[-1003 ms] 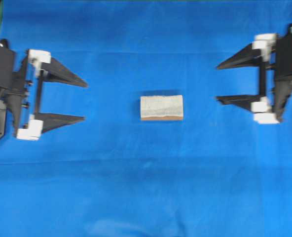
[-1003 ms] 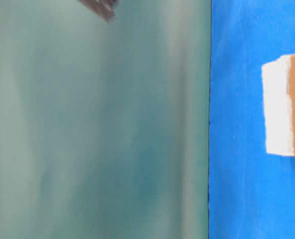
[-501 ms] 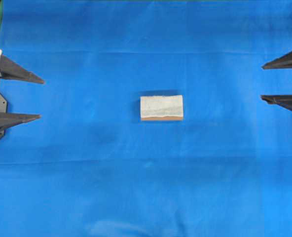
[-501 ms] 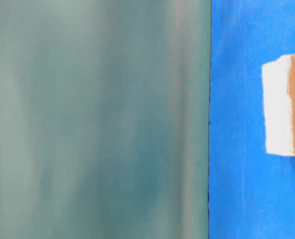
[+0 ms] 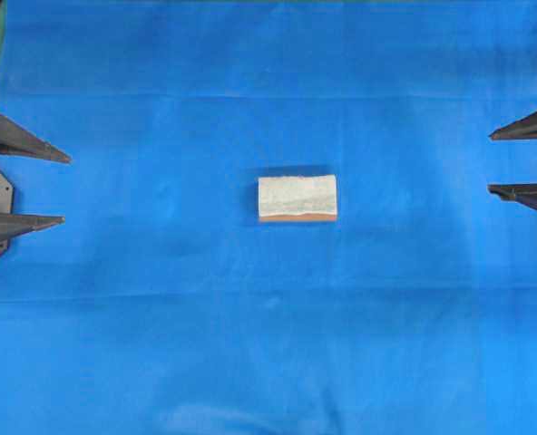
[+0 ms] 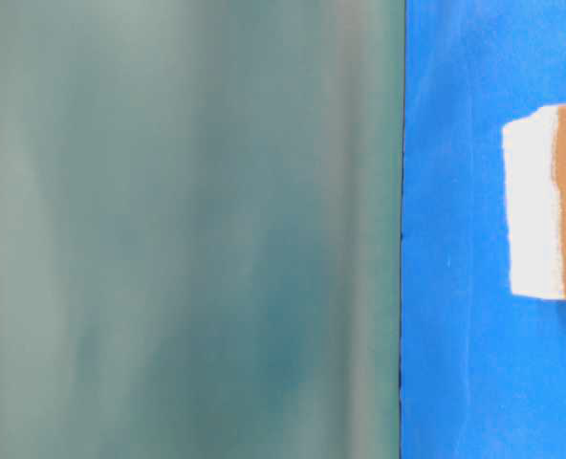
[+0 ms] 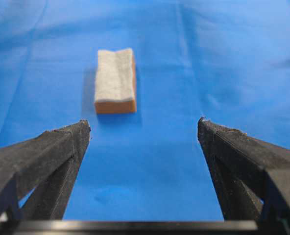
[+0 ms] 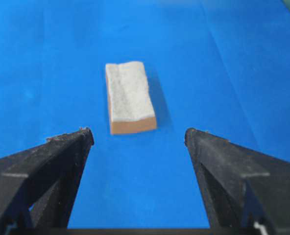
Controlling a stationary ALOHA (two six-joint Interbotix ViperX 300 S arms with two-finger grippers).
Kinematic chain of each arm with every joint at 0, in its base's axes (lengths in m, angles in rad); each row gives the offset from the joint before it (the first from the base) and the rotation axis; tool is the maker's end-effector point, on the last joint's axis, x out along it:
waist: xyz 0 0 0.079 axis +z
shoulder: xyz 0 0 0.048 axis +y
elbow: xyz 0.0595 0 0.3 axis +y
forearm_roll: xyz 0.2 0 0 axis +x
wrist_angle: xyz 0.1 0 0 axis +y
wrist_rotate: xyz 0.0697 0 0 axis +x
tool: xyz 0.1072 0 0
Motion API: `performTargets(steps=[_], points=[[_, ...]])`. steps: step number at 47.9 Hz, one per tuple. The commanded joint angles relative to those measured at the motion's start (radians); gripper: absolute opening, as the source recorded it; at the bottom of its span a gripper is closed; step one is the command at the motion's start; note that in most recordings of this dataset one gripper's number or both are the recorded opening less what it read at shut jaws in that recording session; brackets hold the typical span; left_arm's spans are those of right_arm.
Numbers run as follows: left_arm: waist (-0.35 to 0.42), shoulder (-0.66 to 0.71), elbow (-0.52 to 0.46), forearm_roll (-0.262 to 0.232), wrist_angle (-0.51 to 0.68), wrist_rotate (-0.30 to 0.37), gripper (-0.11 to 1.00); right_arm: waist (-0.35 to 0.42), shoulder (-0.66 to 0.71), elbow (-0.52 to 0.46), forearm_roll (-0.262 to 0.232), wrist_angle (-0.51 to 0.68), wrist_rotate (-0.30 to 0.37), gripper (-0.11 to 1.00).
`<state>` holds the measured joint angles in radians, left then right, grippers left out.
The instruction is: Hand over the sponge with the left arm and wipe it with the right arm.
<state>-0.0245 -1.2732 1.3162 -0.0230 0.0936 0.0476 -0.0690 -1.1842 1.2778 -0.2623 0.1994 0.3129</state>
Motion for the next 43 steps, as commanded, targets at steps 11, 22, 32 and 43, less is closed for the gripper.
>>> performTargets(steps=[11,22,32,43], points=[[-0.002,0.002,-0.011,-0.002,-0.002,-0.002,0.89,0.003,0.003,-0.014,0.000,-0.008,0.002,0.74],[-0.002,-0.003,-0.014,-0.003,-0.002,-0.003,0.89,0.003,0.005,-0.014,-0.002,-0.008,0.003,0.74],[-0.002,-0.005,-0.015,-0.003,-0.002,-0.003,0.89,0.003,0.005,-0.014,-0.002,-0.006,0.003,0.74],[-0.002,-0.005,-0.015,-0.003,-0.002,-0.003,0.89,0.003,0.006,-0.015,-0.002,-0.006,0.003,0.74]])
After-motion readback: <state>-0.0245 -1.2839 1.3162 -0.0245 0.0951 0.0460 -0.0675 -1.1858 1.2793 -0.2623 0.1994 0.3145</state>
